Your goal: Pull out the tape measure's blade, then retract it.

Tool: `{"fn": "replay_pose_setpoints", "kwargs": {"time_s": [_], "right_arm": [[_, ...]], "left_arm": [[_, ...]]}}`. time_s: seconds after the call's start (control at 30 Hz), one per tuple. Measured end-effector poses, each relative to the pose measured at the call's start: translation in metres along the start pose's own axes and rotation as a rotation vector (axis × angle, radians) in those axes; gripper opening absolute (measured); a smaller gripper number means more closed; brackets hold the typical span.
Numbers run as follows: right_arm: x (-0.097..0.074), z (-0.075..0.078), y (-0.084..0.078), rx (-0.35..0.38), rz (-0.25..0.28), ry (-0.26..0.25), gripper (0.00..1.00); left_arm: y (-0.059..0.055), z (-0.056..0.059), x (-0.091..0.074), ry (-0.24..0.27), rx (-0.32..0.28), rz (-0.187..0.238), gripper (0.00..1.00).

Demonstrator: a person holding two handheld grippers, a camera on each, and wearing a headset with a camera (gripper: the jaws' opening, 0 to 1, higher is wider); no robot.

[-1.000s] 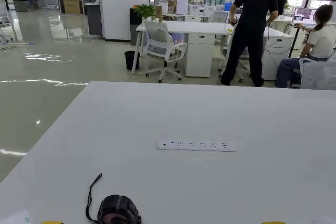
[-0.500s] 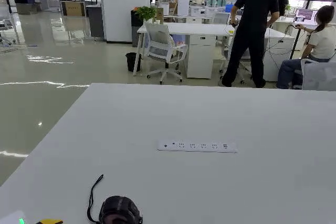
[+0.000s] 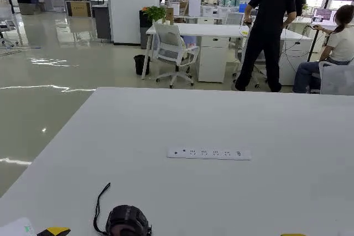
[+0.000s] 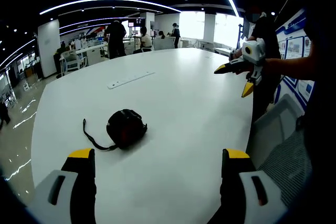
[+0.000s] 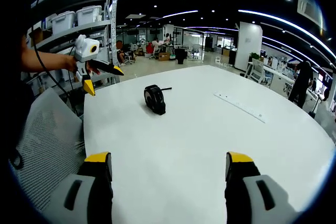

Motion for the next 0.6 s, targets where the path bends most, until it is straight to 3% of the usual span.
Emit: {"fn": "replay_pose_setpoints", "kwargs": {"time_s": [0.6], "right_arm": [[0.0011, 0.0036, 0.0018, -0.003, 0.002, -0.005, 0.92]], "left_arm": [[0.0022, -0.0017, -0.0011, 0.005, -0.002, 0.009, 0.99]]}}
Point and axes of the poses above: the centre of the closed fingertips' face, and the gripper's own axes: x roughly forward along the fingers, z roughly to its right, y roughly out of its top, the point moved 10 cm from there along -x, roughly backward along the fingers, and after that the axes turned 12 degrees about -z, right-handed, at the moved point
